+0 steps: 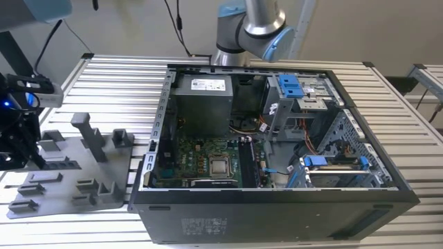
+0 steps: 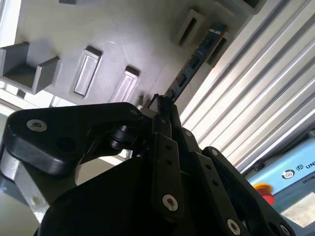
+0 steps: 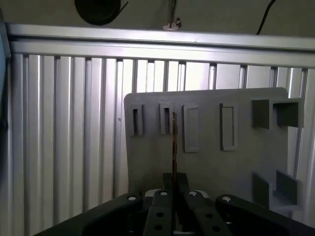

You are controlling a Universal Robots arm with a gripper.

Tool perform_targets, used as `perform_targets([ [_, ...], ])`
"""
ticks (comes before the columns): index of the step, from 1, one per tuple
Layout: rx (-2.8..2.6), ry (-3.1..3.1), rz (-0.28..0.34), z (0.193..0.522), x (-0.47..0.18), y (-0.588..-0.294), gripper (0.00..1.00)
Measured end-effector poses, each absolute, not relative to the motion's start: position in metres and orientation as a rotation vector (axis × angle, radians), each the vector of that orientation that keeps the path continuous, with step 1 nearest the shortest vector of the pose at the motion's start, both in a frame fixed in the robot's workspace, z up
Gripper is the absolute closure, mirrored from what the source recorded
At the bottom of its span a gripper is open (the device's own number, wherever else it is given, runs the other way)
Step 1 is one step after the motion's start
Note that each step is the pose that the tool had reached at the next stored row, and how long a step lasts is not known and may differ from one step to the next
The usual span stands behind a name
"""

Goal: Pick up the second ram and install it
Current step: 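Pick up the second ram and move it above second insertion slot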

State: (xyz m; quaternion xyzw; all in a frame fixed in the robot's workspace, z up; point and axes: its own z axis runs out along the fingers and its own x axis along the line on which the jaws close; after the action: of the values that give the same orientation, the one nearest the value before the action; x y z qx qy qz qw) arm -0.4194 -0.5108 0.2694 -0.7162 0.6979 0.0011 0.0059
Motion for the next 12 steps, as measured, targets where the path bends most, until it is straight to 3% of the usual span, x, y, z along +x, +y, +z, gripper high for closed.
perform_targets([
  [12,-2.231,2.194,0.004,0.286,-0.419,-0.511,0.86],
])
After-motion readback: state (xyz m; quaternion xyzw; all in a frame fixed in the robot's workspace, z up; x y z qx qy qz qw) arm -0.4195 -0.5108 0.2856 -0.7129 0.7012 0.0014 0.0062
